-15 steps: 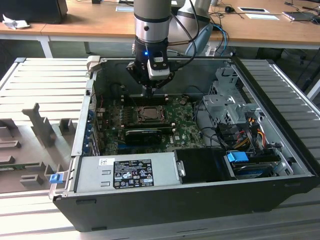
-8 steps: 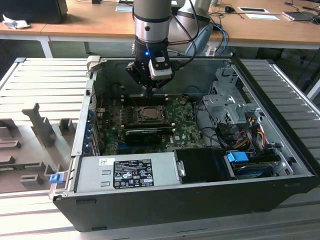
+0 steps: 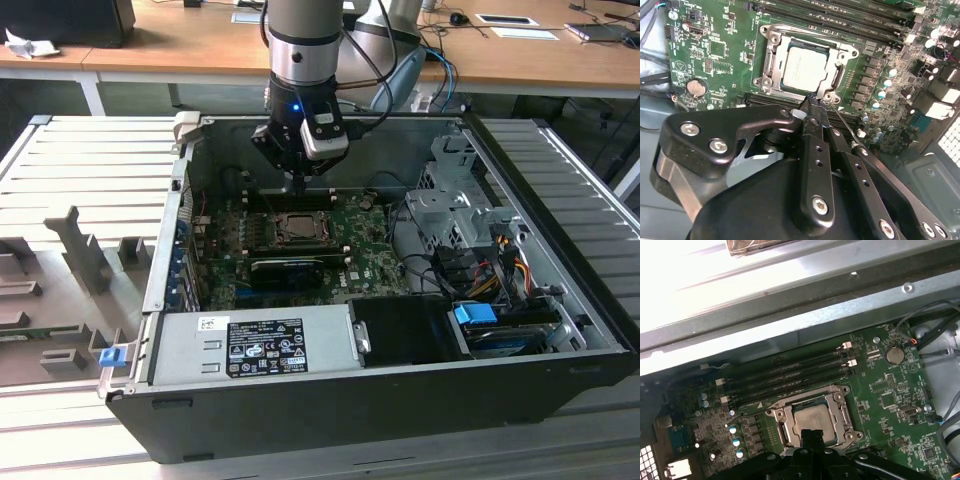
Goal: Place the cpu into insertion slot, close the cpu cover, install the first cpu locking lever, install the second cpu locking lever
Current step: 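Install the first cpu locking lever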
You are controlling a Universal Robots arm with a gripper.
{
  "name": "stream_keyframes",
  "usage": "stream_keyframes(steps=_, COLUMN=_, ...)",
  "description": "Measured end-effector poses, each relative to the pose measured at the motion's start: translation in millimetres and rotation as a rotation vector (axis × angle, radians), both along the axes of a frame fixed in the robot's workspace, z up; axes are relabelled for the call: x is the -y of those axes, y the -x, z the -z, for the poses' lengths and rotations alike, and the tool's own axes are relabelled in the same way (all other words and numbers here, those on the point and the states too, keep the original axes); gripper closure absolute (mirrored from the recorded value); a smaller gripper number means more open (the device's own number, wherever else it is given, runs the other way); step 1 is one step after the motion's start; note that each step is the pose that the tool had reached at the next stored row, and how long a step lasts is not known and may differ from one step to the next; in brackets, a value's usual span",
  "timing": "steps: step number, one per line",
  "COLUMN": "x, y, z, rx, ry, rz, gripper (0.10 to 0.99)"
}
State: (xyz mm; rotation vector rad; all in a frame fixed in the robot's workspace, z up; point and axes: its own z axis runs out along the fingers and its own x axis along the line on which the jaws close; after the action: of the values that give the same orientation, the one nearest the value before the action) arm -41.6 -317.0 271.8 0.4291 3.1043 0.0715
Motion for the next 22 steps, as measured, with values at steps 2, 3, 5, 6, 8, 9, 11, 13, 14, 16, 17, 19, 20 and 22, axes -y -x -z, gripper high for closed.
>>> stream_keyframes(steps=2, x=0.0, y=0.0, z=0.0, rx=0.0000, ry=0.000, rz=-0.010, gripper=0.980)
stream_keyframes(steps=3, x=0.0, y=0.0, z=0.0, rx=0.0000, ry=0.000, rz=-0.018, gripper=0.980)
stream_keyframes(steps=5, x=0.0, y=0.0, z=0.0, rx=0.0000, ry=0.000, rz=-0.034, gripper=0.980)
stream_keyframes(steps=6, x=0.0, y=0.0, z=0.0, rx=0.0000, ry=0.000, rz=-0.040, gripper=0.980)
stream_keyframes(steps=8, x=0.0, y=0.0, z=0.0, rx=0.0000, ry=0.000, rz=-0.051, gripper=0.980)
stream_keyframes(steps=9, x=0.0, y=0.0, z=0.0, rx=0.0000, ry=0.000, rz=-0.055, gripper=0.980)
stream_keyframes(steps=11, x=0.0, y=0.0, z=0.0, rx=0.0000, ry=0.000, rz=-0.066, gripper=0.980)
stream_keyframes(steps=13, x=0.0, y=0.0, z=0.0, rx=0.0000, ry=0.000, rz=-0.078, gripper=0.980)
stream_keyframes(steps=14, x=0.0, y=0.0, z=0.0, rx=0.0000, ry=0.000, rz=-0.085, gripper=0.980)
stream_keyframes(steps=16, x=0.0, y=0.0, z=0.0, rx=0.0000, ry=0.000, rz=-0.105, gripper=0.980)
stream_keyframes(steps=17, x=0.0, y=0.0, z=0.0, rx=0.0000, ry=0.000, rz=-0.111, gripper=0.980)
stream_keyframes(steps=19, x=0.0, y=0.0, z=0.0, rx=0.0000, ry=0.000, rz=-0.124, gripper=0.980)
stream_keyframes(steps=20, x=0.0, y=0.0, z=0.0, rx=0.0000, ry=0.000, rz=-0.129, gripper=0.980)
stream_keyframes(steps=22, x=0.0, y=0.0, z=0.0, rx=0.0000, ry=0.000, rz=-0.141, gripper=0.980)
